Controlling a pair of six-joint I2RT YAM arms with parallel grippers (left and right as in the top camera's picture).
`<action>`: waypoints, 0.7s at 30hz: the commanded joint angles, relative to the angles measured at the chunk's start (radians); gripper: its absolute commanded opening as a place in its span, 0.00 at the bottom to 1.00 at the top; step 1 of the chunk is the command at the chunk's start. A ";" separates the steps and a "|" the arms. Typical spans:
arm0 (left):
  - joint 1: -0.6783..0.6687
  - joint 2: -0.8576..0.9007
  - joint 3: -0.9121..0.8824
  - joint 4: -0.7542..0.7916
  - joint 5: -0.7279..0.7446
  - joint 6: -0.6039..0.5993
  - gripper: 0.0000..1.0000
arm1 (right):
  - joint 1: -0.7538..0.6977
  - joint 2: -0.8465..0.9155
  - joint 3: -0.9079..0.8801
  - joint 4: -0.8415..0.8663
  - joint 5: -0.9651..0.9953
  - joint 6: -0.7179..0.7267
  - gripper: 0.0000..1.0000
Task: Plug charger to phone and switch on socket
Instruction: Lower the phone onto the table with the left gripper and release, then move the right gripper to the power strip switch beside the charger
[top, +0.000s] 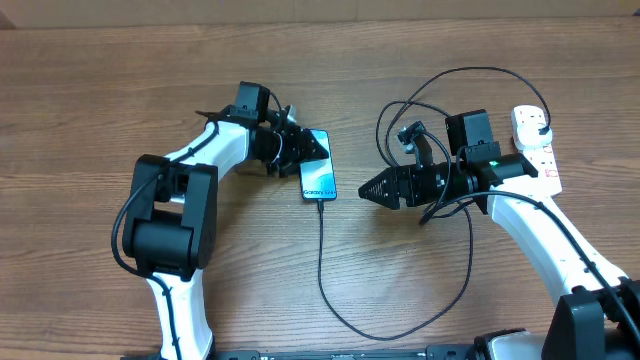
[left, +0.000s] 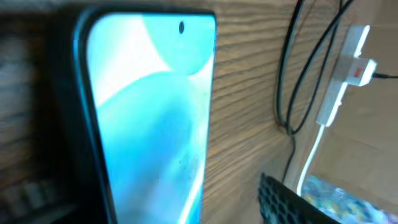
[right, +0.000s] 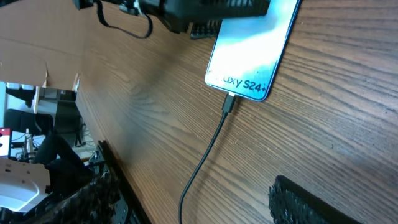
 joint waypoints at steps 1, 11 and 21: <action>0.016 0.038 -0.029 -0.041 -0.133 0.000 0.81 | 0.003 -0.011 0.007 0.002 0.002 -0.009 0.78; 0.090 0.036 0.024 -0.242 -0.237 0.025 1.00 | -0.031 -0.015 0.031 -0.021 0.045 -0.002 0.84; 0.137 -0.004 0.227 -0.512 -0.298 0.147 1.00 | -0.304 -0.017 0.108 -0.097 0.099 0.054 0.90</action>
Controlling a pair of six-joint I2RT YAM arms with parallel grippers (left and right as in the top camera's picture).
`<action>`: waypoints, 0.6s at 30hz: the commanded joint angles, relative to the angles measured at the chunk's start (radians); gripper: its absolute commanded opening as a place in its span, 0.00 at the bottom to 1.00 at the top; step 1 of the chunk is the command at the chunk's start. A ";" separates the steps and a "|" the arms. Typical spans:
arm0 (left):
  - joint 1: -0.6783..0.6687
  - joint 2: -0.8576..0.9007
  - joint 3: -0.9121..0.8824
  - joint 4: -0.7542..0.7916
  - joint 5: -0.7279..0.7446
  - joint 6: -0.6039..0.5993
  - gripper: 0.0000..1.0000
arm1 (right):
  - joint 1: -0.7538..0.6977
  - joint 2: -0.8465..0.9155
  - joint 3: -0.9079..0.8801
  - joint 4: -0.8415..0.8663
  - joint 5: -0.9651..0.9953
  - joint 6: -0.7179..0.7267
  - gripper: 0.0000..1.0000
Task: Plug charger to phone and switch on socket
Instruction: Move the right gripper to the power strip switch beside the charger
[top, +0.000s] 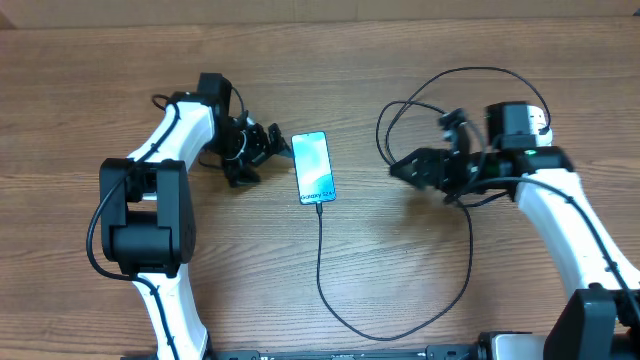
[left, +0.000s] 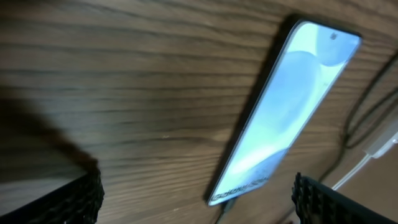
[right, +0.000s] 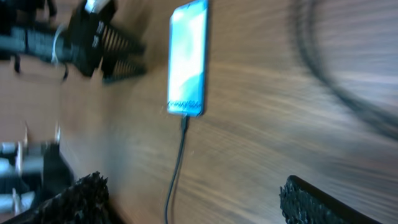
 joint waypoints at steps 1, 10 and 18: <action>-0.006 -0.006 0.076 -0.040 -0.100 0.085 1.00 | -0.138 -0.017 0.045 -0.002 0.023 0.026 0.90; -0.031 -0.109 0.107 -0.056 -0.112 0.212 1.00 | -0.535 -0.017 0.054 0.121 0.159 0.151 0.90; -0.138 -0.297 0.107 -0.066 -0.212 0.230 1.00 | -0.619 -0.016 0.054 0.265 0.380 0.191 0.89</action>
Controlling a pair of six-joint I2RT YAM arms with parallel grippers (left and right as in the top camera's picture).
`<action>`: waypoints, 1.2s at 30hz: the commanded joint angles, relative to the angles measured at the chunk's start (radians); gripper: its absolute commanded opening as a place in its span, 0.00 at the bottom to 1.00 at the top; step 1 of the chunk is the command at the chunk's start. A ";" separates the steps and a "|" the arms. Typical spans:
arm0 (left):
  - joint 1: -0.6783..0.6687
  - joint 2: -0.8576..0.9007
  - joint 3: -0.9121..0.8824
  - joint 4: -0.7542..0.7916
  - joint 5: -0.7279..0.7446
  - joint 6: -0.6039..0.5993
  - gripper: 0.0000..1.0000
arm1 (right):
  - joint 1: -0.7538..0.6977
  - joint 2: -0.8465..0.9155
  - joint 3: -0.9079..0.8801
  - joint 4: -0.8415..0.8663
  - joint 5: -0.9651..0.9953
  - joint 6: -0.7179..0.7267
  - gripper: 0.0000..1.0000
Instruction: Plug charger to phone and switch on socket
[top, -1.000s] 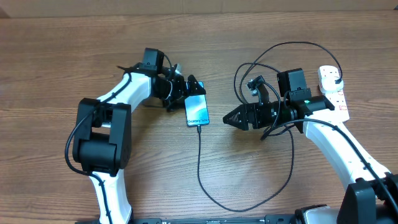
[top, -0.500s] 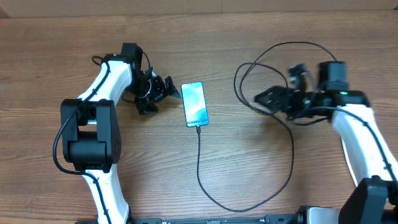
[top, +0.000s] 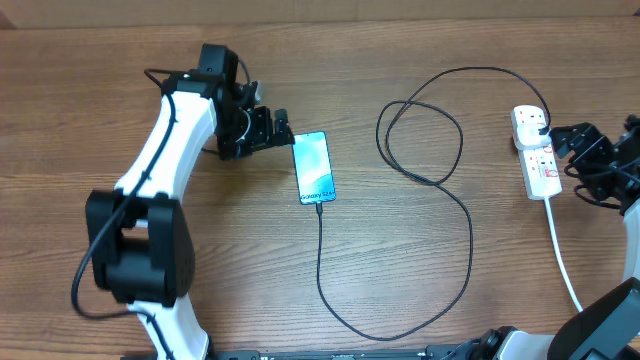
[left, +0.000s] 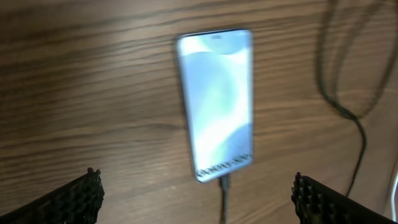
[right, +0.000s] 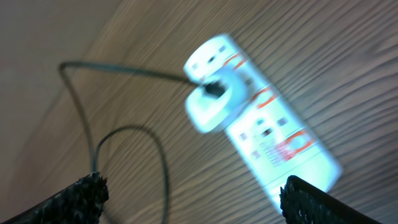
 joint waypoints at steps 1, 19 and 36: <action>-0.069 -0.127 0.025 -0.002 -0.040 0.037 1.00 | -0.002 -0.016 0.030 0.056 0.116 0.019 0.80; -0.234 -0.222 0.025 0.005 -0.115 0.023 1.00 | 0.003 0.310 0.029 0.338 0.063 0.103 0.04; -0.237 -0.222 0.025 0.027 -0.112 0.008 1.00 | 0.099 0.417 0.029 0.386 0.162 0.113 0.04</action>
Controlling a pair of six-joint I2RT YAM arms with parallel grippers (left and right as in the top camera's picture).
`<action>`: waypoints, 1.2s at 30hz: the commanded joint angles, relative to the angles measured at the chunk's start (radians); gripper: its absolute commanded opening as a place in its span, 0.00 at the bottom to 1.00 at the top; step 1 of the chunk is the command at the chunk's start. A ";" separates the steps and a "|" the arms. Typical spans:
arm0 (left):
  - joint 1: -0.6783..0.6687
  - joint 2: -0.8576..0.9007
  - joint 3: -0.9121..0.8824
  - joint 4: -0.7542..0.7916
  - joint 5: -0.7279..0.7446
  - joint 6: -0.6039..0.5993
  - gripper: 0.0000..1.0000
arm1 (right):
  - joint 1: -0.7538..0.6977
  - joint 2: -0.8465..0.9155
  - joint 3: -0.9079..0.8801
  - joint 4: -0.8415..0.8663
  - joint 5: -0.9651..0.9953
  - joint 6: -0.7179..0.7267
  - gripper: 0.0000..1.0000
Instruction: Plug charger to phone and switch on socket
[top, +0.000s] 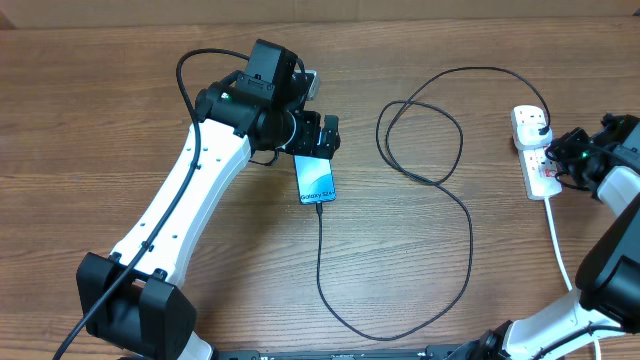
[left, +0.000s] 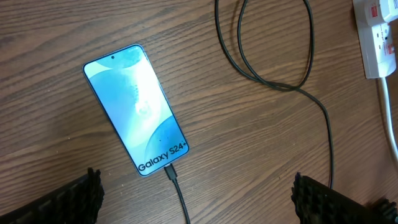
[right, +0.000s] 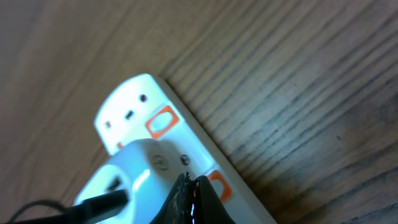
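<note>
The phone (top: 315, 180) lies face up with its screen lit, and the black charger cable (top: 470, 230) is plugged into its lower end (left: 171, 172). The cable loops right to the white charger plug (top: 535, 122) in the white power strip (top: 537, 150). My left gripper (top: 322, 135) hangs open above the phone (left: 135, 118), its fingers (left: 62, 202) spread wide. My right gripper (top: 556, 155) is shut, its tips (right: 189, 185) resting on the strip (right: 155, 124) beside an orange switch, right next to the plug (right: 134, 171).
The strip's white lead (top: 560, 250) runs down toward the table's front edge. The black cable makes a wide loop (left: 273, 56) between phone and strip. All of it lies on a bare wooden table (top: 100, 120).
My left gripper was level with the phone's left side; now it is above the phone's top end, looking down. My right gripper was open beside the strip; now it is shut with its tips on it.
At first my left gripper was at the phone's top with the cable in the phone, and my right gripper stood open just right of it. Then the left was off to the left and the right farther right. Later the right was by the strip, now on it.
</note>
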 joint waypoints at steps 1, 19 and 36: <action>-0.006 -0.016 0.019 0.006 -0.010 -0.001 1.00 | 0.035 0.041 0.021 0.003 0.017 0.006 0.04; -0.006 -0.016 0.019 0.024 -0.010 -0.001 1.00 | 0.084 0.045 0.021 -0.085 0.013 0.005 0.04; -0.006 -0.016 0.019 0.023 -0.010 0.000 1.00 | 0.151 0.045 0.020 -0.178 0.011 0.006 0.04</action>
